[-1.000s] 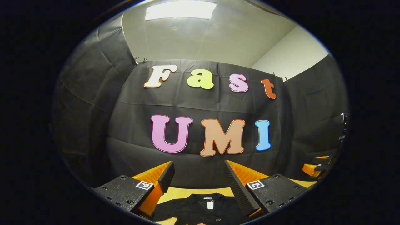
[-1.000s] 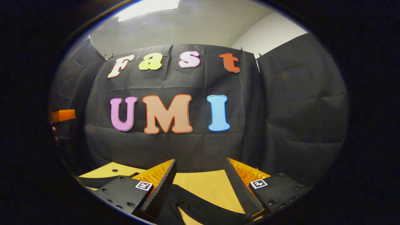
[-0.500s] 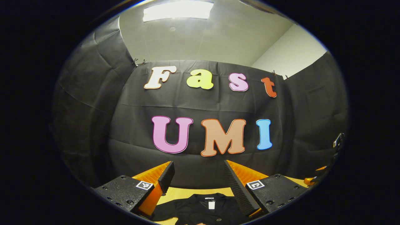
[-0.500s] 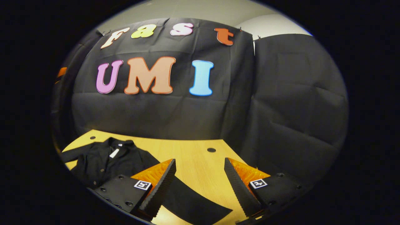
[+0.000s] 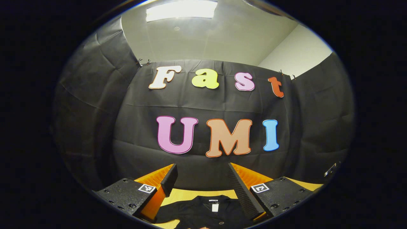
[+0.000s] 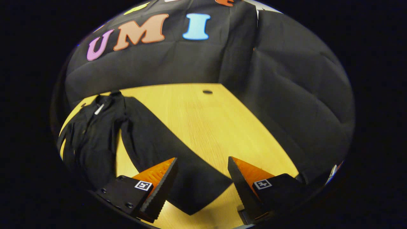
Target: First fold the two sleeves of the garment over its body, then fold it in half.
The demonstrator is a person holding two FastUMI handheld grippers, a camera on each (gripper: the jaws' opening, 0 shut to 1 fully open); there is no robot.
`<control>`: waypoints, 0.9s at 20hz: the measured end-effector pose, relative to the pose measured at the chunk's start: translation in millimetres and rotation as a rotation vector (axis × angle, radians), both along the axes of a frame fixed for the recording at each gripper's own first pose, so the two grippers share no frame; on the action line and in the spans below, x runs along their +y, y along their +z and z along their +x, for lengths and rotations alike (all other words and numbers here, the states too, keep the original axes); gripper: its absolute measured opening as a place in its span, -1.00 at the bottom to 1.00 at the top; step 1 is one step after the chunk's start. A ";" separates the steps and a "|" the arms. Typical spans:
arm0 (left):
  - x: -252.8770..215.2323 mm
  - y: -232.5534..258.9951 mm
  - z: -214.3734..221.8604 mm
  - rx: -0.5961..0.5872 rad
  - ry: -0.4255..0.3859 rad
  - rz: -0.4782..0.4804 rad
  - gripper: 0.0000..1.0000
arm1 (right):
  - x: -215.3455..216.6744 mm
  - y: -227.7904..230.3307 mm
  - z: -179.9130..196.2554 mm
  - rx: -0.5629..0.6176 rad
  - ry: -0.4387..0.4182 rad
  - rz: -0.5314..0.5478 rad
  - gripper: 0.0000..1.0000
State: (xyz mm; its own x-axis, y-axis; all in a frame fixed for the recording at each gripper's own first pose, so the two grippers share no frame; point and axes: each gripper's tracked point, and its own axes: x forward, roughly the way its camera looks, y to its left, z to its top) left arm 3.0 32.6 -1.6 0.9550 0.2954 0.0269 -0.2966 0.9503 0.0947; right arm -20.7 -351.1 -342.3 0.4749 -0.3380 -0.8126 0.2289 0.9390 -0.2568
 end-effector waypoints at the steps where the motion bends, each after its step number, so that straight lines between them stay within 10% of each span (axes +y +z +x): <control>1: 0.8 -0.3 -0.5 0.001 0.005 0.001 0.84 | -4.2 -9.0 -6.4 0.029 -0.023 0.008 1.00; 8: -3.2 -3.7 1.4 0.020 0.015 0.016 0.84 | -1.7 -33.2 -22.5 0.086 -0.045 0.113 0.94; 11: -7.5 -1.5 2.3 0.019 0.011 0.026 0.85 | 16.7 -42.1 -10.3 0.065 -0.005 0.150 0.48; 15: -5.6 -0.6 -2.2 0.011 0.018 0.022 0.84 | 37.4 -50.5 -4.8 0.096 0.023 0.117 -0.88; 18: 4.7 2.8 -10.4 0.010 0.038 0.031 0.84 | 51.3 -34.9 7.8 0.053 0.004 0.176 -0.94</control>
